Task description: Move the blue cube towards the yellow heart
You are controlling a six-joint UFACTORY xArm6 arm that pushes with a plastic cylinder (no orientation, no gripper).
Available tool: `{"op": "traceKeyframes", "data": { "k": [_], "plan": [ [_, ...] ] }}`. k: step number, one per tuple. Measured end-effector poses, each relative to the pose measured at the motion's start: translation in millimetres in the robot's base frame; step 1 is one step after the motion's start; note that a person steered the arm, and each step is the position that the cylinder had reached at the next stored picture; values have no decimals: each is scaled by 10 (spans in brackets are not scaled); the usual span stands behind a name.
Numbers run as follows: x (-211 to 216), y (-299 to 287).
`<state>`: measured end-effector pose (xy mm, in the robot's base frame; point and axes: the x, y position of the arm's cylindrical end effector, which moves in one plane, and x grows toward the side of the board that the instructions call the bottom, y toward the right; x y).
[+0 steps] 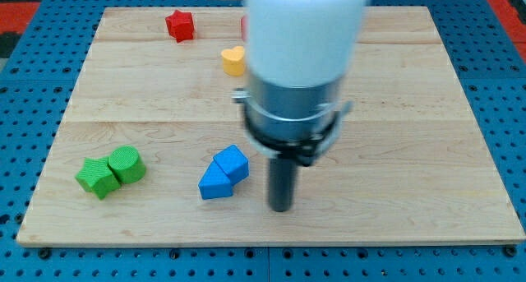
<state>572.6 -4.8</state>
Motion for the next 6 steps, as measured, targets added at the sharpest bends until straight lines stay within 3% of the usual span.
{"op": "traceKeyframes", "data": {
  "k": [2, 3, 4, 5, 6],
  "plan": [
    [-876, -335],
    [-830, -124],
    [-726, -802],
    [-761, -1050],
    [-1056, -1220]
  ]
}}
